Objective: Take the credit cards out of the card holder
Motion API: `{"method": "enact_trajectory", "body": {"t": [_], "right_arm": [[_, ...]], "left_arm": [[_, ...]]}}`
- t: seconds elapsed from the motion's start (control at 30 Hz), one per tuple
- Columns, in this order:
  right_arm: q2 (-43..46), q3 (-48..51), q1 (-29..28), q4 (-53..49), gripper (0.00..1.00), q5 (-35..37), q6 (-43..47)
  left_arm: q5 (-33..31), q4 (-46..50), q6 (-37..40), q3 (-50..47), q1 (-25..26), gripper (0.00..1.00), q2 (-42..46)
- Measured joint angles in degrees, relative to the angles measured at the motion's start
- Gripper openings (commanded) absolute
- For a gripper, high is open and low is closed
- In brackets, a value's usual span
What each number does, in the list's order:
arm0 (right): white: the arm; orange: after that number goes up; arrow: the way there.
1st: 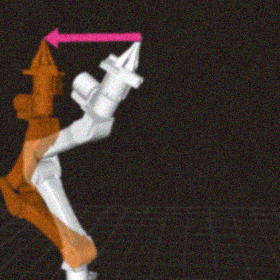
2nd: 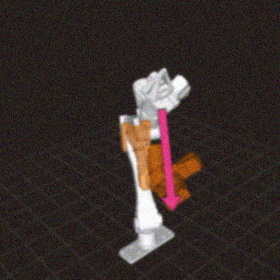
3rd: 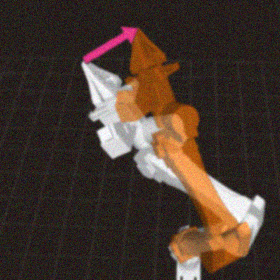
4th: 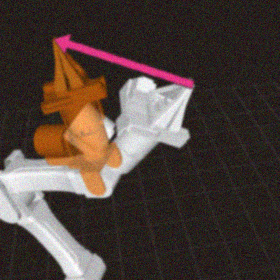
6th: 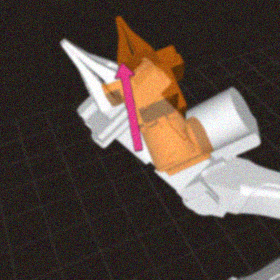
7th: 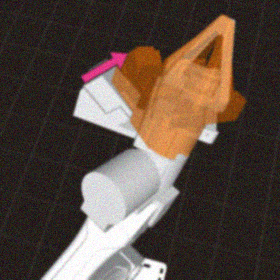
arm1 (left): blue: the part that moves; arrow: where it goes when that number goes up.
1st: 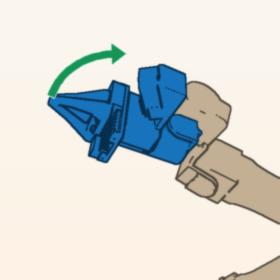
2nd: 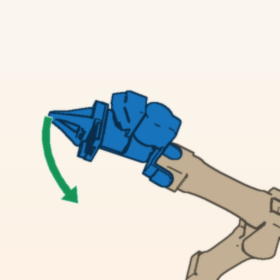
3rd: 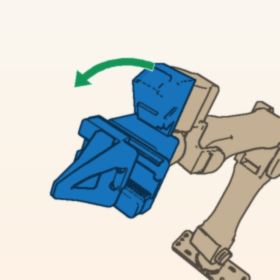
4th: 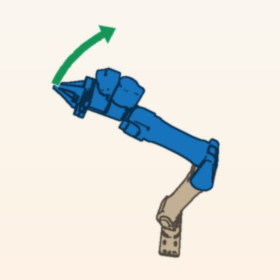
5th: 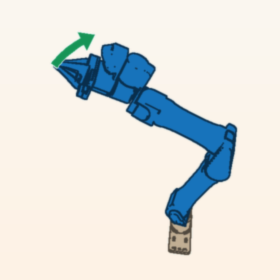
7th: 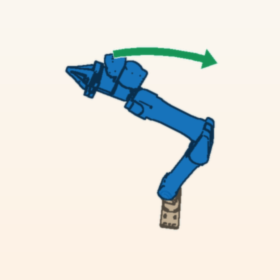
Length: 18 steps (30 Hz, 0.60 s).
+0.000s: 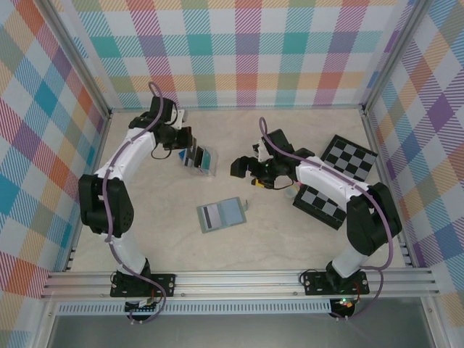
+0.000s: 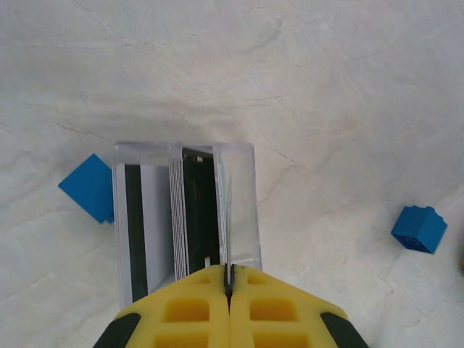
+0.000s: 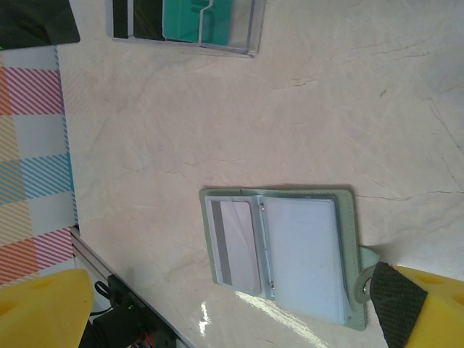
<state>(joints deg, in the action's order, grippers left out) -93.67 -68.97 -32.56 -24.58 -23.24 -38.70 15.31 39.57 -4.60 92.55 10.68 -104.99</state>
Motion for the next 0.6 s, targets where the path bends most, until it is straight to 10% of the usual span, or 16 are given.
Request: {"method": "enact_trajectory", "body": {"t": [0.6], "right_arm": [[0.0,0.0,0.0,-2.1,1.00,0.2,0.2]], "left_arm": [[-4.8,5.6,-0.9,10.5,2.3,0.00,-14.5]]}}
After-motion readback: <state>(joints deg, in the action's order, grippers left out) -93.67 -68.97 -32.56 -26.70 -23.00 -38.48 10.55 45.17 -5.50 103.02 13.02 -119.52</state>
